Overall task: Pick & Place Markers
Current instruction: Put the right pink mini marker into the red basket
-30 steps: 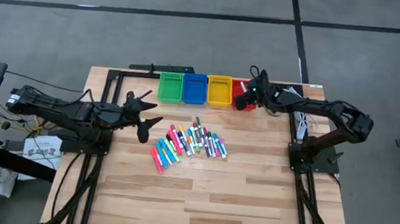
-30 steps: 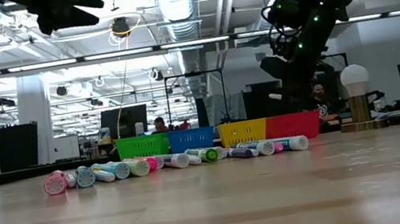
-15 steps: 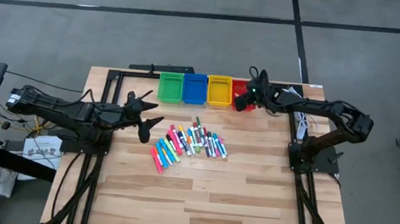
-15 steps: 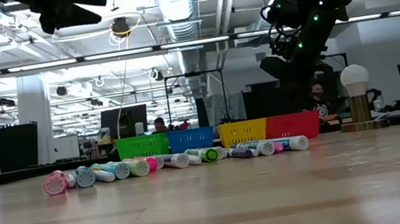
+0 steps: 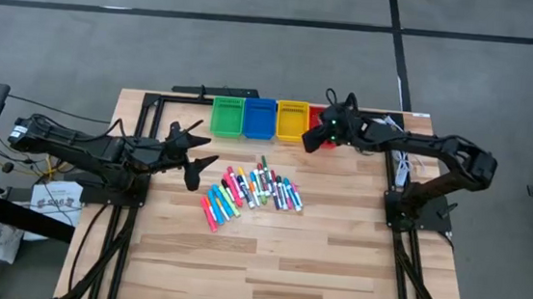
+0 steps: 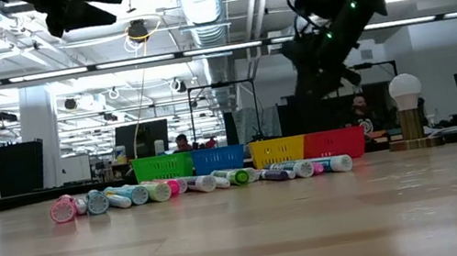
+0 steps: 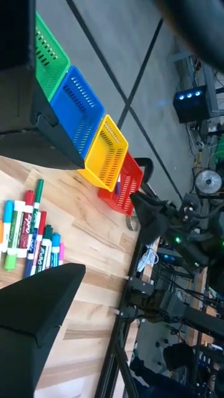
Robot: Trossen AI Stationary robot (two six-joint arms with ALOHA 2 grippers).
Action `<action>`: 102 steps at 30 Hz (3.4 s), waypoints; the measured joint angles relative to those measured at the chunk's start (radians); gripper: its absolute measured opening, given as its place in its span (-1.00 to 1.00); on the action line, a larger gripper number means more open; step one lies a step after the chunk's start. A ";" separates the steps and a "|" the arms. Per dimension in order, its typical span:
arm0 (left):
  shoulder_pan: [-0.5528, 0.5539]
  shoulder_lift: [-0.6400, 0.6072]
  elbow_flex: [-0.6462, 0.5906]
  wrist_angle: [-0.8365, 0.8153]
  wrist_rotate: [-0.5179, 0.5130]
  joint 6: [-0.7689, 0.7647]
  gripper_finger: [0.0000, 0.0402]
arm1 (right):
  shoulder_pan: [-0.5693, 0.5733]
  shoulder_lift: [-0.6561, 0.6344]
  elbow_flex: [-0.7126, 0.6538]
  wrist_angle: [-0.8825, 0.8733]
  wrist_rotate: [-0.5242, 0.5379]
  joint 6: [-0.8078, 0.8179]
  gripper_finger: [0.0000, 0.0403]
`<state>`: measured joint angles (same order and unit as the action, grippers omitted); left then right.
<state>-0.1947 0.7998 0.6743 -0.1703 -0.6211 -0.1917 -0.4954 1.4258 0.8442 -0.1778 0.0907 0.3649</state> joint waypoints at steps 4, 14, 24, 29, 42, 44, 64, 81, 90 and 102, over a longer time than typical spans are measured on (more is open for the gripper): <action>0.000 -0.001 0.000 0.003 0.033 -0.002 0.29 | 0.089 0.000 0.029 0.000 -0.012 0.002 -0.28; 0.071 -0.016 0.000 -0.037 0.225 -0.016 0.29 | 0.325 0.000 0.035 -0.031 -0.008 0.046 -0.38; 0.115 -0.079 0.000 -0.078 0.279 0.108 0.29 | 0.515 0.000 0.035 -0.141 0.170 0.277 -0.42; 0.127 -0.085 0.000 -0.083 0.279 0.157 0.29 | 0.567 0.003 0.035 -0.202 0.228 0.402 -0.43; 0.156 -0.058 0.000 -0.064 0.274 0.141 0.29 | 0.629 0.072 0.006 -0.195 0.279 0.389 -0.45; 0.156 -0.047 0.000 -0.068 0.274 0.129 0.29 | 0.633 0.105 0.005 -0.189 0.279 0.389 -0.45; 0.156 -0.028 0.000 -0.076 0.274 0.128 0.29 | 0.623 0.246 0.006 -0.127 0.274 0.415 -0.45; 0.156 -0.028 0.000 -0.077 0.274 0.128 0.29 | 0.600 0.309 0.005 -0.136 0.272 0.418 -0.45; 0.156 -0.028 0.000 -0.077 0.274 0.127 0.29 | 0.561 0.309 0.005 -0.139 0.232 0.412 -0.45; 0.156 -0.028 0.000 -0.077 0.274 0.127 0.29 | 0.490 0.309 -0.005 -0.155 0.076 0.386 -0.74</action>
<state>-0.0391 0.7715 0.6743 -0.2470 -0.3468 -0.0643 -0.0057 1.7351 0.8394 -0.3325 0.1665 0.7511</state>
